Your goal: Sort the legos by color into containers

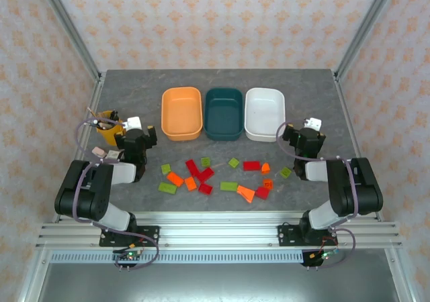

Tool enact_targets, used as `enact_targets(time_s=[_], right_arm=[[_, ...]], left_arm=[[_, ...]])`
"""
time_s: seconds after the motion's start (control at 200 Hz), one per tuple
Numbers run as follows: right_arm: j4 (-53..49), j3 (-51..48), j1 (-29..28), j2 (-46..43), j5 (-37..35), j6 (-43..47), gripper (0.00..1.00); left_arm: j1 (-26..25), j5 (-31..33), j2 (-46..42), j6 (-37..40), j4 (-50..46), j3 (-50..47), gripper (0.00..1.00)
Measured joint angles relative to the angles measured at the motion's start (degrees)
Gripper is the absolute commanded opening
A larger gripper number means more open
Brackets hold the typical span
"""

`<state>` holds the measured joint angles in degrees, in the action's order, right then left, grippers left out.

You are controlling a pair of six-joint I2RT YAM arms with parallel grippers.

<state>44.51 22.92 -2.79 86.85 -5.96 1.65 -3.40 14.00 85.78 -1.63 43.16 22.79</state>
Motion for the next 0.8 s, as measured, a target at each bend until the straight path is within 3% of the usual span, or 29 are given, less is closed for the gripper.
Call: enact_targets(time_s=[0.706,0.801], right_arm=[[0.0,0.0,0.0,0.0,0.0,0.1,0.99],[-2.2,0.5,0.0,-0.7,0.0,0.2,0.99]], left_arm=[[0.0,0.0,0.0,0.0,0.0,0.0,1.00],[-0.4,0.2,-1.0,0.2,-3.5,0.9,1.00]])
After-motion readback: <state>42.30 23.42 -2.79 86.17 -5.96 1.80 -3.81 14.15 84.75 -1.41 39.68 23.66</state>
